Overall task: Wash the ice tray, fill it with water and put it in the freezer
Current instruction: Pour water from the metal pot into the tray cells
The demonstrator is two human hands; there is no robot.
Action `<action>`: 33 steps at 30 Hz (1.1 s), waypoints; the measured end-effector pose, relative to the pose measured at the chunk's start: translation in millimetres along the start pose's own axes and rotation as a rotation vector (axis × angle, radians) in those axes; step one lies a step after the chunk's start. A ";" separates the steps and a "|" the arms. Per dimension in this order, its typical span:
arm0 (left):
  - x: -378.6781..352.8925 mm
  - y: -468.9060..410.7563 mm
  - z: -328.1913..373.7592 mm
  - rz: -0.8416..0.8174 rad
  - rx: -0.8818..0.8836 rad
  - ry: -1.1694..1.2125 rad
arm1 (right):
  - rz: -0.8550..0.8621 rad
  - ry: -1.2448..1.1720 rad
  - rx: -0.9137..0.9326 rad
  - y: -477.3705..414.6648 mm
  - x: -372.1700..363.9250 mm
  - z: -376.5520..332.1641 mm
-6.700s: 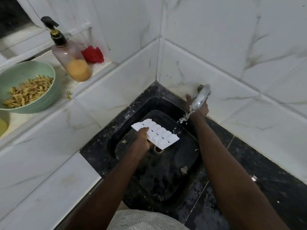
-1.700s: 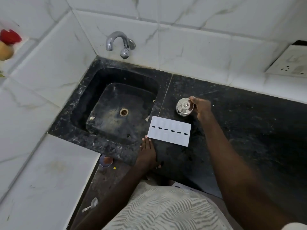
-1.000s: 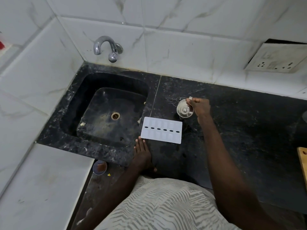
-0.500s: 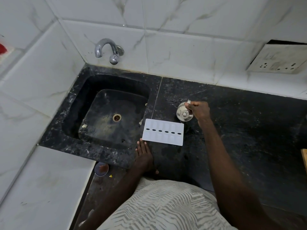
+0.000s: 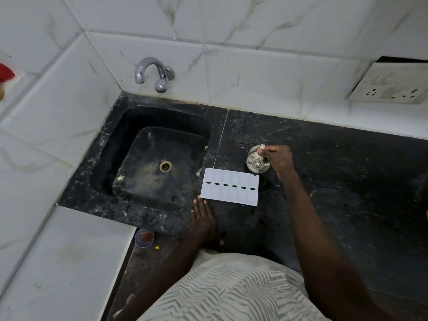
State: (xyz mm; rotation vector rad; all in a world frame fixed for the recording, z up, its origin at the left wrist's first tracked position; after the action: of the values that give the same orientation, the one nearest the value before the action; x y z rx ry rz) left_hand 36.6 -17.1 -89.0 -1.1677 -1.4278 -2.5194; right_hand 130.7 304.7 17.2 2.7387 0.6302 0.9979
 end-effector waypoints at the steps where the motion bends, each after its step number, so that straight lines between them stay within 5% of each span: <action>1: 0.7 0.9 0.6 -0.001 -0.001 -0.001 | -0.003 -0.002 -0.002 0.0 -0.4 0.7; 33: -0.7 -2.4 1.6 -0.014 0.066 -0.006 | -0.005 -0.008 -0.032 -2.6 4.0 4.7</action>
State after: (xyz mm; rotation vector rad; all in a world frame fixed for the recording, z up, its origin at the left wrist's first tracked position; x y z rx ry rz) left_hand 37.3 -14.8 -90.8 -1.1598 -1.5139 -2.4589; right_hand 135.6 308.7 15.2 2.7110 0.6143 0.9867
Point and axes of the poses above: each hand's wrist, its own y-axis away from the middle knuckle, its own x-axis out of the back of the hand, z = x × y, the point moved 7 cm from there along -y, towards the middle knuckle, and after that the axes turned 13 degrees about y, right-handed, at the moved point
